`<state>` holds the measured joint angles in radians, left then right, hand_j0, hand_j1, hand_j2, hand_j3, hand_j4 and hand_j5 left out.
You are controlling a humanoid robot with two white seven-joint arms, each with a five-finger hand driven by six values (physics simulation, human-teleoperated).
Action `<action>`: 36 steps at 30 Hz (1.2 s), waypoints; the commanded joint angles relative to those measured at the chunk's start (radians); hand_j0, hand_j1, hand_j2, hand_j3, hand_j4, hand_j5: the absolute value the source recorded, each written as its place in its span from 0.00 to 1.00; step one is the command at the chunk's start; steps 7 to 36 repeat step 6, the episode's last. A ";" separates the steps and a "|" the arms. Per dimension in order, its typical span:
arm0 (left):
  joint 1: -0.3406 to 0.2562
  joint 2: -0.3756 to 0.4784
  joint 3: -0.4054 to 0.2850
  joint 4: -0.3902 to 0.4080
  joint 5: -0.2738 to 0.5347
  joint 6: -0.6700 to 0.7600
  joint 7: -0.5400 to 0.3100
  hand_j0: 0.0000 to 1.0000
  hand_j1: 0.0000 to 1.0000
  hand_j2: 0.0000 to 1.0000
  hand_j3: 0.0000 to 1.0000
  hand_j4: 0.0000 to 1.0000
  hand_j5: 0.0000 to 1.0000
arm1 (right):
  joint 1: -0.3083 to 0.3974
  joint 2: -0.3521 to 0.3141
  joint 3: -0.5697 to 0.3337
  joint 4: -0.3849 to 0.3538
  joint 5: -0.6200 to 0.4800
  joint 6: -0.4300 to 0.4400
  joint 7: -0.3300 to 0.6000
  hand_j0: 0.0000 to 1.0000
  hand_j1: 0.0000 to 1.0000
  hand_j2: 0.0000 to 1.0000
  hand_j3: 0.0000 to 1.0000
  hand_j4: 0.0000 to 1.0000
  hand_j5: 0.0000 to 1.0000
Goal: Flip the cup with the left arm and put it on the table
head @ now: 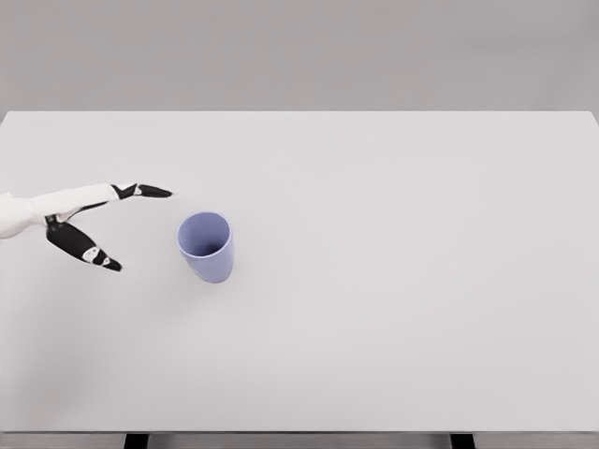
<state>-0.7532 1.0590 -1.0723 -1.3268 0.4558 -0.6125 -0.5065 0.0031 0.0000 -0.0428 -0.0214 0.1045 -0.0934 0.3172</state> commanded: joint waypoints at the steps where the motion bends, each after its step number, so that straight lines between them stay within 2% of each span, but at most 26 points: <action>1: 0.000 0.009 0.012 0.020 0.001 0.002 0.000 1.00 1.00 1.00 1.00 1.00 1.00 | 0.000 0.000 0.000 0.000 0.000 0.000 0.000 1.00 1.00 1.00 1.00 1.00 1.00; 36: 0.002 0.010 0.014 0.037 -0.003 0.002 0.000 1.00 1.00 1.00 1.00 1.00 1.00 | 0.000 0.000 0.000 0.000 0.000 0.000 0.000 1.00 1.00 1.00 1.00 1.00 1.00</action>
